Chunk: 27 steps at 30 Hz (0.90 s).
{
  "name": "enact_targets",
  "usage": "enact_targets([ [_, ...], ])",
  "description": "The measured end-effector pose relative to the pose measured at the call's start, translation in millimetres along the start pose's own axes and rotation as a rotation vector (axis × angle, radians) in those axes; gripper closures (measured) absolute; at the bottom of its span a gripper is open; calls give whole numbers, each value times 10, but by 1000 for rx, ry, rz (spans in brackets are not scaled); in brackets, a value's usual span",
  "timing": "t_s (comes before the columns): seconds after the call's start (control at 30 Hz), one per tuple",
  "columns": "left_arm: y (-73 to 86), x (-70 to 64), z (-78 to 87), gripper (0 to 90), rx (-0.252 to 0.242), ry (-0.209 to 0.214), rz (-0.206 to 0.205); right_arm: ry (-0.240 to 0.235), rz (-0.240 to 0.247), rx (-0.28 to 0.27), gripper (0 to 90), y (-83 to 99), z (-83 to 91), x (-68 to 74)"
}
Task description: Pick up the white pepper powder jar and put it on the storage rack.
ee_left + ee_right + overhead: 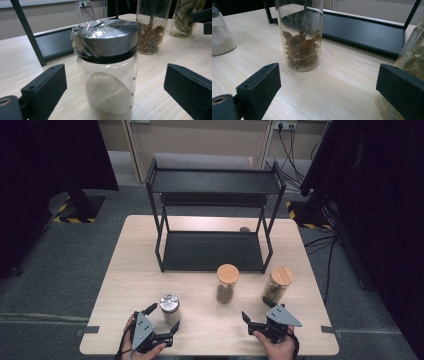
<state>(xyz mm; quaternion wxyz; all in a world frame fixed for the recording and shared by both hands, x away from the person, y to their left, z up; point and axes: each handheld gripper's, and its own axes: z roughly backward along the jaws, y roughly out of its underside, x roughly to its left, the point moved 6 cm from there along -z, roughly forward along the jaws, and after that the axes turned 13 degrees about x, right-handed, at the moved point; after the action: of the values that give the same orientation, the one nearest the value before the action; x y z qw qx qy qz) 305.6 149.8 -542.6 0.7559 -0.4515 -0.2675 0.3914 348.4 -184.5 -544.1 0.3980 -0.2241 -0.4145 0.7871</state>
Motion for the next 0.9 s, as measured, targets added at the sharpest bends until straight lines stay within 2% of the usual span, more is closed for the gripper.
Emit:
enact_targets([
  [0.47,-156,-32,38,77,-54,-18,-9,7,13,12,57,-1,-12,12],
  [0.9,-242,10,-62,139,-57,-28,15,6,16,14,57,0,-12,15],
])
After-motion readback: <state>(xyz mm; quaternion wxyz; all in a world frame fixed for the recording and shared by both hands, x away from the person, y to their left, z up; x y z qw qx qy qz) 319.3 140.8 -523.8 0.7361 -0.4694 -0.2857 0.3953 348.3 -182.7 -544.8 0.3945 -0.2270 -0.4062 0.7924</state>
